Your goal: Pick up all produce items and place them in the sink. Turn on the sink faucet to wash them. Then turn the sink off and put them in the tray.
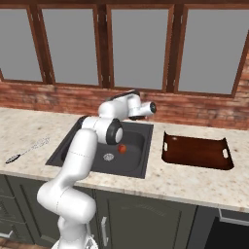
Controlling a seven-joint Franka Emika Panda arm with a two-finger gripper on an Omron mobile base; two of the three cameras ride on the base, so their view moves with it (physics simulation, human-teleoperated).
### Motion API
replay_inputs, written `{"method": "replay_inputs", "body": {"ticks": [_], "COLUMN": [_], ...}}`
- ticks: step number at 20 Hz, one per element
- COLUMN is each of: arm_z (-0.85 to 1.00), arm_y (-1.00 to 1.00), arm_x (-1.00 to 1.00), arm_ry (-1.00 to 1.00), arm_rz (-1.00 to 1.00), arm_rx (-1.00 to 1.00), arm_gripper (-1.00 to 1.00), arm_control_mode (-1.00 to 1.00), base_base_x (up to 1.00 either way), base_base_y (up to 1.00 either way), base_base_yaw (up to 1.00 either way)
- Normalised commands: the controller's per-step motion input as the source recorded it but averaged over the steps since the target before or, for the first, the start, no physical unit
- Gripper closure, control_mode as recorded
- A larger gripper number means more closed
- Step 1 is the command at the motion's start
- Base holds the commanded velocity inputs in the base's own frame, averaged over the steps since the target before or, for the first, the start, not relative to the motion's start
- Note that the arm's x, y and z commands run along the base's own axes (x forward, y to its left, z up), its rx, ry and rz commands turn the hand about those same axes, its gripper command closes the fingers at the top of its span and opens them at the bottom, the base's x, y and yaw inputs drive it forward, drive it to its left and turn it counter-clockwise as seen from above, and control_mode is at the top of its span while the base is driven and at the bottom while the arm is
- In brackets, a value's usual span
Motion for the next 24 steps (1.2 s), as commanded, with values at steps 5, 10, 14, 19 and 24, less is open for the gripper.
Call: {"method": "replay_inputs", "body": {"ticks": [5,10,14,19,24], "arm_z": [-0.46,-0.3,0.52,0.33,-0.16], "arm_y": [-0.76,-0.55,-0.06,-0.05,-0.05], "arm_x": [0.0,0.0,-0.29,-0.4,-0.11], "arm_ry": [0.0,-0.01,-0.11,-0.1,-0.02], "arm_rz": [-0.14,-0.1,0.0,0.0,-0.11], "arm_rx": [0.0,0.01,0.1,0.03,-0.02], "arm_gripper": [-1.0,-1.0,-1.0,-1.0,-1.0], "arm_control_mode": [-1.0,-1.0,-1.0,-1.0,-1.0], "base_base_x": [0.0,0.0,0.0,0.0,0.0], "base_base_y": [0.0,0.0,0.0,0.0,0.0], "base_base_yaw": [0.0,0.0,0.0,0.0,0.0]}}
